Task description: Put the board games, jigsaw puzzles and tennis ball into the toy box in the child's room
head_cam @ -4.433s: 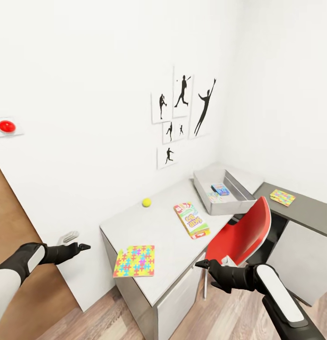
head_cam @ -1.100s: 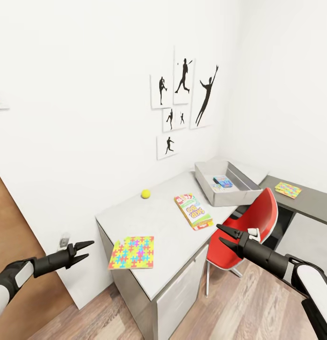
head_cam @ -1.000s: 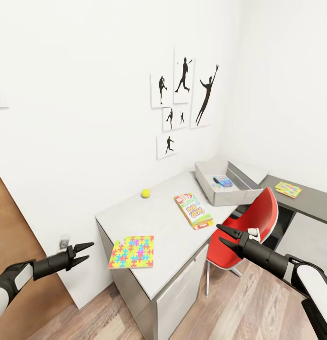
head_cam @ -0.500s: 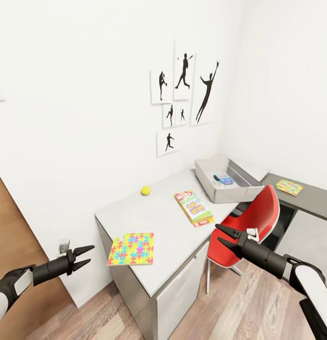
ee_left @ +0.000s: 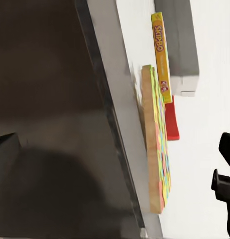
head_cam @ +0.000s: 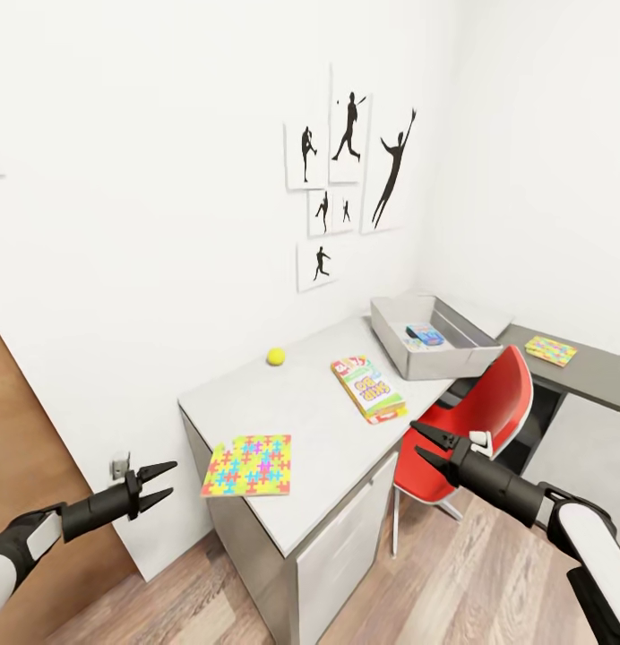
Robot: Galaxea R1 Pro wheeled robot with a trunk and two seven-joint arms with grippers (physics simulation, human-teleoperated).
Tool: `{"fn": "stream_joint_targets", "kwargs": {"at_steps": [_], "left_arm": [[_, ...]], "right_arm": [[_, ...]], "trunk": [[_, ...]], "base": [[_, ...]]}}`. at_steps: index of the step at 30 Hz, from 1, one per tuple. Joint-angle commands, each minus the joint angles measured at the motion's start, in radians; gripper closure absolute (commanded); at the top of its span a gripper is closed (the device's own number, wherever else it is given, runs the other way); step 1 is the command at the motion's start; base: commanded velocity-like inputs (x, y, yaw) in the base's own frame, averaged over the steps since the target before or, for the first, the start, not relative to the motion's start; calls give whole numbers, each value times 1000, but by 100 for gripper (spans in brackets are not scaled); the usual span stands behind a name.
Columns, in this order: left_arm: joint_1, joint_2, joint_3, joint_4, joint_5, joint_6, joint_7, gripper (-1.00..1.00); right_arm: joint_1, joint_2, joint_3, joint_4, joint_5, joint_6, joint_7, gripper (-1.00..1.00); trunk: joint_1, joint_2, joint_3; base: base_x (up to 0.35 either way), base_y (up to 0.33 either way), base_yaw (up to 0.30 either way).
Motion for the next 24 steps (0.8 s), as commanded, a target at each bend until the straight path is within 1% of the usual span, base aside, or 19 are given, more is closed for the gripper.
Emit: {"fn": "stream_joint_targets", "kwargs": {"at_steps": [1, 3, 7, 13, 20, 24], "left_arm": [[-1, -2, 12, 0, 5, 15, -11, -100], [-1, -3, 19, 0, 11, 19, -19, -100], [-1, -3, 25, 0, 17, 24, -27, -100], [-1, -4, 27, 0, 20, 33, -32, -100], [-1, -3, 27, 1, 21, 59, -48, -100], [-1, -4, 27, 2, 21, 62, -52, -100]], "right_arm": [[-1, 0, 1, 0, 8, -18, 7, -100], [-1, -1, 4, 0, 10, -43, 8, -100], [-1, 0, 7, 0, 11, -64, 8, -100], [-1, 0, 7, 0, 11, -70, 8, -100], [-1, 0, 7, 0, 11, -71, 8, -100], [-1, 0, 7, 0, 11, -71, 8, -100]], "trunk": [[4, -8, -4], [12, -22, -10], [27, -50, -23], [50, -92, -42], [77, -141, -64], [77, -141, -64]], "base": [[0, 0, 0], [0, 0, 0], [0, 0, 0], [0, 0, 0], [0, 0, 0], [0, 0, 0]]}}
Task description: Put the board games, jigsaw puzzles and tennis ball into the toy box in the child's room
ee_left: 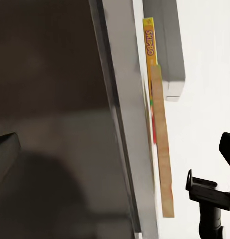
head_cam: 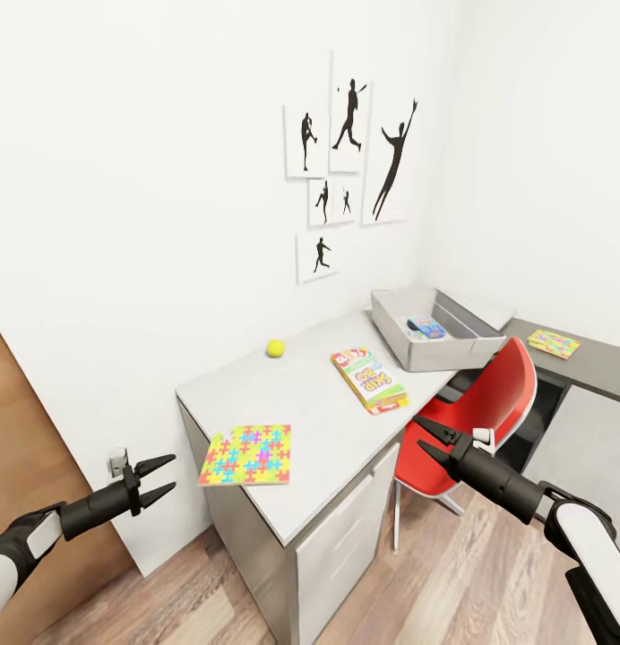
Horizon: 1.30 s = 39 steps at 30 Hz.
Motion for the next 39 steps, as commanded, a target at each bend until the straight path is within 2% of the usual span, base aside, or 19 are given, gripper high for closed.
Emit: {"fn": "stream_joint_targets", "kwargs": {"at_steps": [1, 33, 39], "left_arm": [[-1, 0, 1, 0, 0, 10, -3, -100], [5, -4, 0, 2, -1, 9, 2, -100], [6, -7, 0, 2, -1, 10, 7, -100]], "right_arm": [[-1, 0, -1, 0, 4, 5, 5, -100], [-1, 1, 0, 2, 5, 3, 3, -100], [-1, 1, 0, 2, 5, 3, 2, -100]], "trunk": [[0, -1, -1], [0, -1, -1], [0, -1, -1]], "base": [[0, 0, 0], [0, -43, 0], [0, -187, 0]]}}
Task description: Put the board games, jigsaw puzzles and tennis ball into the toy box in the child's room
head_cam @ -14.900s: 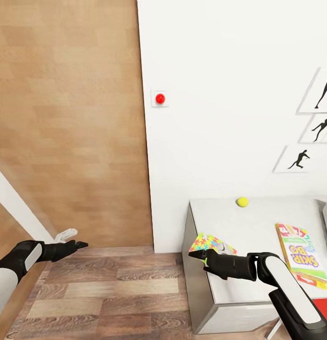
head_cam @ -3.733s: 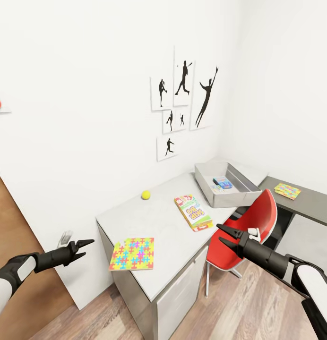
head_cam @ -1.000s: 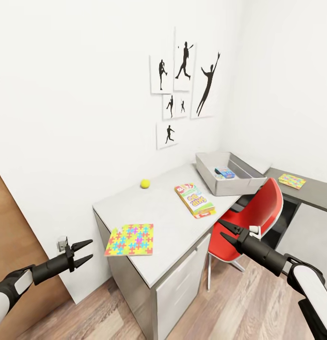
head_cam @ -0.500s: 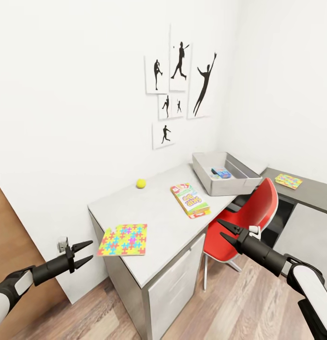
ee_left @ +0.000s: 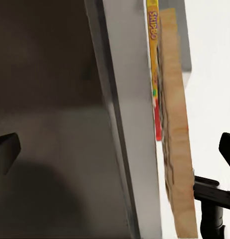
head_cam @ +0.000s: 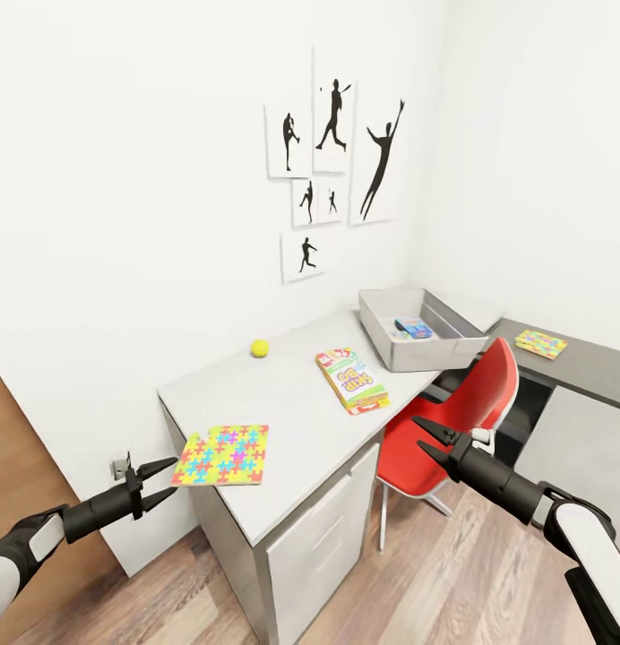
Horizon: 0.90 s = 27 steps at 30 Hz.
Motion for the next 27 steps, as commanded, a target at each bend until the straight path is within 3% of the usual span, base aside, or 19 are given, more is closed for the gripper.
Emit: {"fn": "stream_joint_targets", "kwargs": {"at_steps": [1, 18, 24, 27], "left_arm": [[-1, -1, 3, 0, -1, 9, -3, -100], [-1, -6, 4, 0, -1, 10, -6, -100], [-1, -7, 4, 0, -1, 9, -6, -100], [-1, -7, 4, 0, -1, 8, -6, -100]], "right_arm": [[-1, 0, -1, 1, 4, 5, 5, -100], [-1, 0, -1, 23, 4, 5, 5, -100], [-1, 0, -1, 24, 4, 5, 5, -100], [-1, 0, -1, 24, 4, 5, 5, -100]], "trunk": [[0, 0, -1], [0, 0, -1], [-23, 42, 18], [-23, 42, 18]], "base": [[0, -206, 0], [0, -28, 0], [0, 0, 0], [0, 0, 0]]}}
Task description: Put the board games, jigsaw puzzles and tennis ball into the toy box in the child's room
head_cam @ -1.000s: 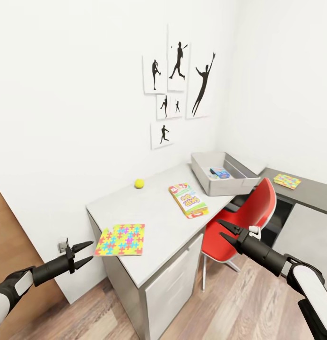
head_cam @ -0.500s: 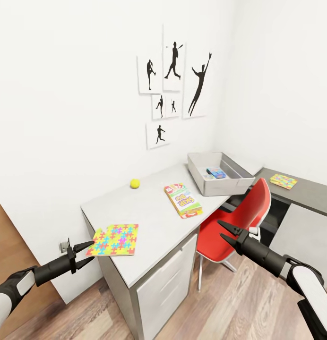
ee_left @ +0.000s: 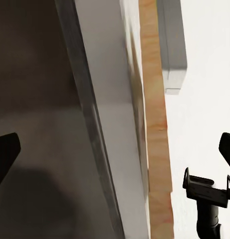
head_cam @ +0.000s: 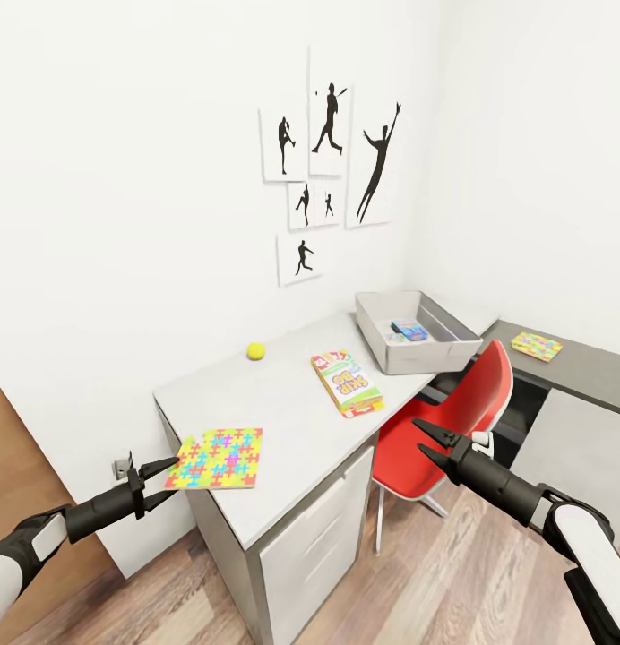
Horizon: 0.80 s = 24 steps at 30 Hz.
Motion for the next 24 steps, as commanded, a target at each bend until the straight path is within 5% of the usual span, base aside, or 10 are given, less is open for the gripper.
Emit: {"fn": "stream_joint_targets", "kwargs": {"at_steps": [1, 24], "left_arm": [[-1, 0, 2, 0, 0, 10, -3, -100], [1, -12, 2, 1, -1, 13, 4, -100]], "right_arm": [[-1, 0, -1, 0, 4, 5, 5, -100], [-1, 0, 0, 1, 4, 5, 5, -100]], "trunk": [[0, -1, -1], [-31, 55, 24]], "base": [[0, 0, 0], [3, 0, 0]]}}
